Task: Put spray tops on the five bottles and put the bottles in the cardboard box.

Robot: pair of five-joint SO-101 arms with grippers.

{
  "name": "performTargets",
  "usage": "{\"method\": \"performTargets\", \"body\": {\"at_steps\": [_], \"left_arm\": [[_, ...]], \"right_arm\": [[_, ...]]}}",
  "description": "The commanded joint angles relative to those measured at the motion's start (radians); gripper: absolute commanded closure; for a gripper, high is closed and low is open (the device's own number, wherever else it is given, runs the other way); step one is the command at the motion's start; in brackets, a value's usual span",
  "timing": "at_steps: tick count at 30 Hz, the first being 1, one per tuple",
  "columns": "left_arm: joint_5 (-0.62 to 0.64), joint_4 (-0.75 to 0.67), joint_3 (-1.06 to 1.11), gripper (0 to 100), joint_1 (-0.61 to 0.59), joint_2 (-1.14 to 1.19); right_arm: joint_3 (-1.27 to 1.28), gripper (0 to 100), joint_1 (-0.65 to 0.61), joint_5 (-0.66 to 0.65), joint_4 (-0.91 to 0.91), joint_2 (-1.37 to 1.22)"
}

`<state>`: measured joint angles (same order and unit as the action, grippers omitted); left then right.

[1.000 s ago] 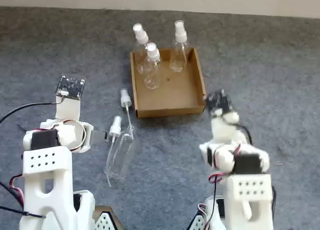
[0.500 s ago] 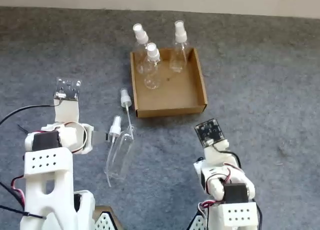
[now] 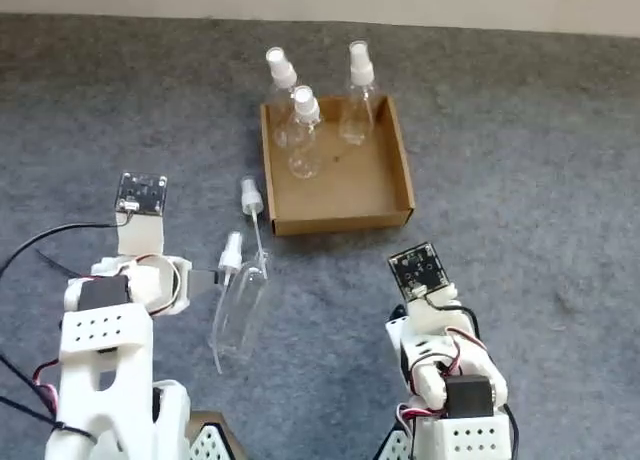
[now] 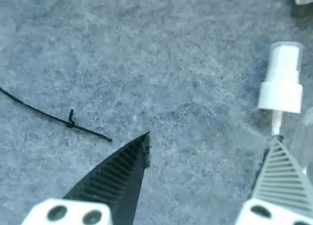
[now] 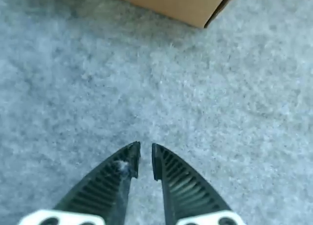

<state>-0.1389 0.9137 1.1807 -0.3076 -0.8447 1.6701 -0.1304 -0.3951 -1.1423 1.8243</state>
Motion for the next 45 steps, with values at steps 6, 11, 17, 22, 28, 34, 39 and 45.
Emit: {"method": "performTargets", "body": {"at_steps": [6, 11, 17, 22, 28, 34, 39, 45], "left_arm": [[0.005, -0.150, 0.045, 68, -0.101, -0.007], [0.005, -0.158, 0.050, 68, -0.101, -0.005], [0.005, -0.158, 0.048, 68, -0.101, -0.007], [0.003, -0.158, 0.048, 68, -0.101, -0.007], [0.003, -0.158, 0.051, 68, -0.101, -0.004], [0.003, -0.158, 0.062, 68, -0.097, -0.007], [0.009, -0.153, 0.062, 68, -0.097, -0.005], [0.011, -0.153, 0.079, 68, -0.096, -0.005]], "right_arm": [[0.131, 98.8, -0.001, -0.012, 0.013, 0.012], [0.131, 98.8, -0.001, -0.012, 0.013, 0.012], [0.131, 98.8, -0.001, -0.012, 0.013, 0.012], [0.131, 98.8, -0.001, -0.012, 0.013, 0.012], [0.131, 98.8, -0.001, -0.012, 0.013, 0.012], [0.131, 98.8, -0.001, -0.012, 0.013, 0.012], [0.131, 98.8, -0.001, -0.012, 0.013, 0.012], [0.131, 98.8, -0.001, -0.012, 0.013, 0.012]]}}
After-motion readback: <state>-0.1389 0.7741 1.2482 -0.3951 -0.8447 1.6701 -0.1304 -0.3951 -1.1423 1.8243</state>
